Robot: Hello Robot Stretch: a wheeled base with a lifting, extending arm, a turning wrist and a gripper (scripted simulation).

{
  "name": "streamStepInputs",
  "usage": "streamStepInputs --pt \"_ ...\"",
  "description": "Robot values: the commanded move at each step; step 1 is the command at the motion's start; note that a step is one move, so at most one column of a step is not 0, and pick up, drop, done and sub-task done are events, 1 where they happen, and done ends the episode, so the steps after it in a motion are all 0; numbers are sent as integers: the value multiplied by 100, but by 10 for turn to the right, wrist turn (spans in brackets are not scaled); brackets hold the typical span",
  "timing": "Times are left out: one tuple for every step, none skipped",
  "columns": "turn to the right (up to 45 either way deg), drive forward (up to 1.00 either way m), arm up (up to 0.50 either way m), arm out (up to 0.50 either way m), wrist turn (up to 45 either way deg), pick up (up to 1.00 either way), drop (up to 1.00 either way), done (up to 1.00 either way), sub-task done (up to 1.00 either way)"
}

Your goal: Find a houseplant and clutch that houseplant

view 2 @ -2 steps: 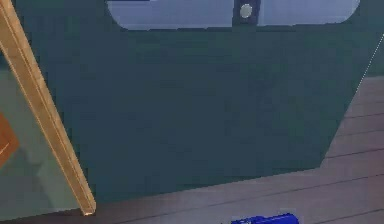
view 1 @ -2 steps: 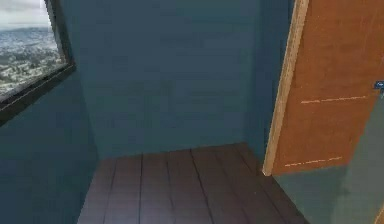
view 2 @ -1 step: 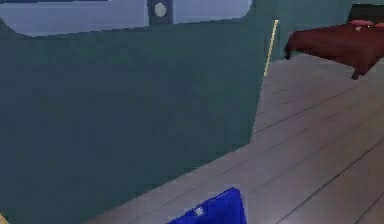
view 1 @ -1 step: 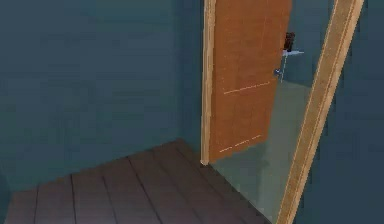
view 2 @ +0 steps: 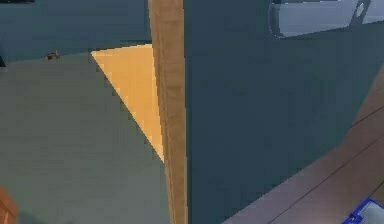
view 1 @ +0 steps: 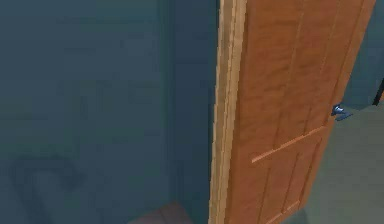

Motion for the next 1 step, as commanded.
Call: streamStepInputs --pt "150 0 0 0 0 0 0 0 0"
